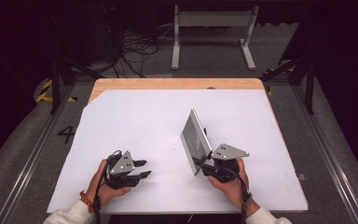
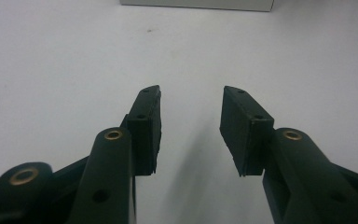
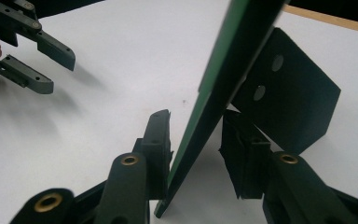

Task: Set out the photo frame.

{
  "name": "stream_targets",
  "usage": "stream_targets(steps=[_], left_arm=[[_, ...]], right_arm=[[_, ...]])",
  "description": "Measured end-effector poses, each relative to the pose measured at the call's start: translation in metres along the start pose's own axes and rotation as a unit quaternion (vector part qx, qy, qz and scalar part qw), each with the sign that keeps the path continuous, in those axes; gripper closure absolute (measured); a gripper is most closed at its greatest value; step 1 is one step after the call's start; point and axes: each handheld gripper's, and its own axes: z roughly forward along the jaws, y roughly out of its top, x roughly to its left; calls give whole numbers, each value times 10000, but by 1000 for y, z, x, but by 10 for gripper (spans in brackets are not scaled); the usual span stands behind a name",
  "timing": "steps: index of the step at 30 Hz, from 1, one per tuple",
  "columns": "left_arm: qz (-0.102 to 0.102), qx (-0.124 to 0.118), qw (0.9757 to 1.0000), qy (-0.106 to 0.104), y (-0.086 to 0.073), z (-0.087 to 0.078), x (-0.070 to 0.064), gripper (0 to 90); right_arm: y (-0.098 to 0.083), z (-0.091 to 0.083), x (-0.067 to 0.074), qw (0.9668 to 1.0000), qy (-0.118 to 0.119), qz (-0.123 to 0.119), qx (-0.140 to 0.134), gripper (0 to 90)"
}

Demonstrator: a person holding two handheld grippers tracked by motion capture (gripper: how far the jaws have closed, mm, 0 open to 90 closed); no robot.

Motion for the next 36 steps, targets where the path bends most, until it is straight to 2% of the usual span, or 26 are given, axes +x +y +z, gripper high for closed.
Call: stream_targets(steps=[4, 9, 14, 18, 20, 25, 30, 33, 36], left_arm=[[13, -33, 10000, -28, 3, 2, 2, 586], [14, -22, 9999, -145, 10, 11, 8, 569], [-78, -48, 9998, -168, 20, 23, 11, 492], [-7, 9, 9999, -159, 29, 34, 12, 418], [-25, 19, 9999, -100, 36, 41, 13, 348], [-90, -2, 9999, -143, 49, 61, 21, 278], [-232, -63, 9993, -281, 59, 79, 30, 231], [-291, -94, 9990, -337, 61, 84, 33, 219], [-262, -73, 9990, -365, 65, 87, 34, 197]], right_arm=[[-2, -2, -6, 9999, 121, 4, -33, 662], [-5, -7, -13, 9996, 265, -109, -35, 680], [-5, -9, -17, 9992, 363, -175, 0, 708], [-5, -9, -20, 9987, 479, -166, -5, 747], [-5, -9, -20, 9987, 489, -172, 16, 754], [-4, -10, -25, 9981, 600, -138, 68, 763], [-4, -12, -29, 9974, 692, -155, 122, 778], [-4, -13, -31, 9969, 749, -189, 148, 801], [-4, -13, -32, 9964, 802, -224, 174, 810]])
